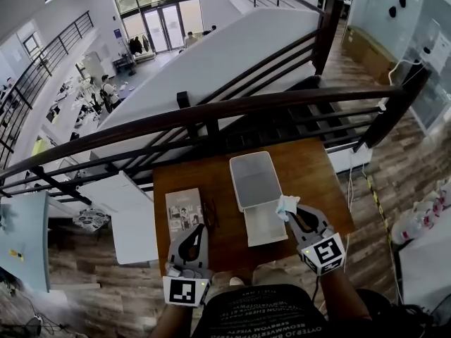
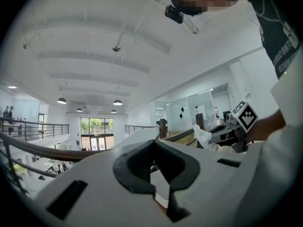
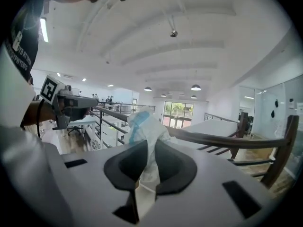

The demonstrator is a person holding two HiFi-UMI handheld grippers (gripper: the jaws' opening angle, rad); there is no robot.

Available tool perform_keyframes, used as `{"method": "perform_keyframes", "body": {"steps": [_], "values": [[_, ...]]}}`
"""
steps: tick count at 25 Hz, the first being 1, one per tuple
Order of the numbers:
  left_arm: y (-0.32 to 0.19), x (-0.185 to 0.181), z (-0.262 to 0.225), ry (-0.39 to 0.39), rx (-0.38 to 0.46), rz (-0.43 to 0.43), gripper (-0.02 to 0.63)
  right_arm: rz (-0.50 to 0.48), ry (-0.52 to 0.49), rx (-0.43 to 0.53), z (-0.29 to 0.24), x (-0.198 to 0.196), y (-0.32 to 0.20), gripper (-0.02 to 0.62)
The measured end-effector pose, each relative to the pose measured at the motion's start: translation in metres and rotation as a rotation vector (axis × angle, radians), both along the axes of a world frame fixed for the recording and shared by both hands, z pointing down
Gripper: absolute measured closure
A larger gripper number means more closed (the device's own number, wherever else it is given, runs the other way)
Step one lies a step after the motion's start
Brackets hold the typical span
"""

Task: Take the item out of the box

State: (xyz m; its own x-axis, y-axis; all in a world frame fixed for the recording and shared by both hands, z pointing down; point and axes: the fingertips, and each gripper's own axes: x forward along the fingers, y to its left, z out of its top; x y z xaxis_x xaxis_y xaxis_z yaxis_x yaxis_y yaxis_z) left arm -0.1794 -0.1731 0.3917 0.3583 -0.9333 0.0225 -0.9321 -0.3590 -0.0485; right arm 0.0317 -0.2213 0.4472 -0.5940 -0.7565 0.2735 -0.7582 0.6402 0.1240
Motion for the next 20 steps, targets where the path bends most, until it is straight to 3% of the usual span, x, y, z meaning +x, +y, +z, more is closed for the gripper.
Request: {"method": "perform_keyframes", "body": {"steps": [20], "values": [[0.004, 0.004, 0.015, 0.032, -0.011, 0.059, 0.601, 0.019, 0.010, -0.013, 0.005, -0.009, 0.022, 0.557]]}}
